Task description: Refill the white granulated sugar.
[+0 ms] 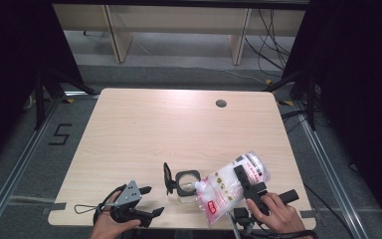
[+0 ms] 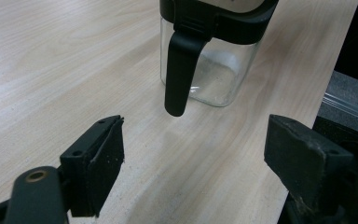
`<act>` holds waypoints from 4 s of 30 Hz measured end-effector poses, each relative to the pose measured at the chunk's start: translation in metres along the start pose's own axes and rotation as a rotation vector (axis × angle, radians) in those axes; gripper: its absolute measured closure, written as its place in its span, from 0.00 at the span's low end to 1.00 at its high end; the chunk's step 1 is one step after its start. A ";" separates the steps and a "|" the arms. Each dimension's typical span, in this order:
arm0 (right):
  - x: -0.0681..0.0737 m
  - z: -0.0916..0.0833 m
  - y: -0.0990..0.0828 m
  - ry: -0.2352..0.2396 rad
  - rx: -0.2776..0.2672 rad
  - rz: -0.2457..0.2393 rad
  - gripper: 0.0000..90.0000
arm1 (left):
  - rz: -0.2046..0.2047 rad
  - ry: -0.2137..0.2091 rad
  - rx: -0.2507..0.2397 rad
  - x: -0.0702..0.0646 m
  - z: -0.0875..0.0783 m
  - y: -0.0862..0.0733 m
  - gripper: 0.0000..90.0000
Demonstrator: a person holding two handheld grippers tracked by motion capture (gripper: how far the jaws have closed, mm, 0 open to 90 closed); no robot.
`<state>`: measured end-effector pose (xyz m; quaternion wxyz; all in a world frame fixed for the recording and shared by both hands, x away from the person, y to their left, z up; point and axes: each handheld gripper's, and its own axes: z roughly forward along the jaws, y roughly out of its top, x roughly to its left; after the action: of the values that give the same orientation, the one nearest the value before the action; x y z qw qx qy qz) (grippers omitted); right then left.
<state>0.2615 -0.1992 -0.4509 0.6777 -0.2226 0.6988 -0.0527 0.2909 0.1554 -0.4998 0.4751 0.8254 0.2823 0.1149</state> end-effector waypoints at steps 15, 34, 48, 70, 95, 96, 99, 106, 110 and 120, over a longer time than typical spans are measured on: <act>-0.005 0.000 -0.001 -0.006 -0.019 -0.009 0.44 | -0.021 -0.002 0.007 -0.001 -0.001 0.000 0.21; -0.008 0.003 0.000 -0.013 -0.016 -0.026 0.44 | -0.043 0.002 -0.002 -0.001 0.001 0.000 0.21; -0.009 0.007 0.000 -0.022 -0.038 -0.024 0.45 | -0.030 0.004 0.006 0.000 -0.001 0.000 0.21; -0.006 0.006 -0.006 -0.008 -0.045 0.076 0.46 | -0.029 0.008 0.003 0.001 -0.003 0.000 0.22; -0.016 0.012 -0.011 -0.028 -0.067 -0.002 0.46 | -0.036 0.008 -0.003 0.002 -0.002 -0.001 0.21; -0.014 0.011 -0.010 -0.013 -0.061 0.017 0.46 | -0.031 0.008 -0.003 0.002 -0.002 -0.001 0.21; -0.015 0.011 -0.008 -0.014 -0.074 0.016 0.46 | -0.042 0.008 -0.002 0.001 -0.002 -0.001 0.21; -0.017 0.014 -0.006 -0.019 -0.079 0.027 0.46 | -0.021 0.012 0.019 0.003 -0.001 0.000 0.22; -0.019 0.014 -0.008 -0.023 -0.078 0.021 0.46 | -0.023 0.016 0.016 0.002 0.000 0.000 0.21; -0.013 0.014 -0.005 -0.020 -0.086 0.041 0.46 | -0.044 0.014 -0.003 0.001 -0.001 -0.001 0.21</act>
<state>0.2765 -0.1957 -0.4378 0.6756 -0.2376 0.6979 -0.0062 0.2905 0.1567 -0.4999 0.4768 0.8175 0.3036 0.1104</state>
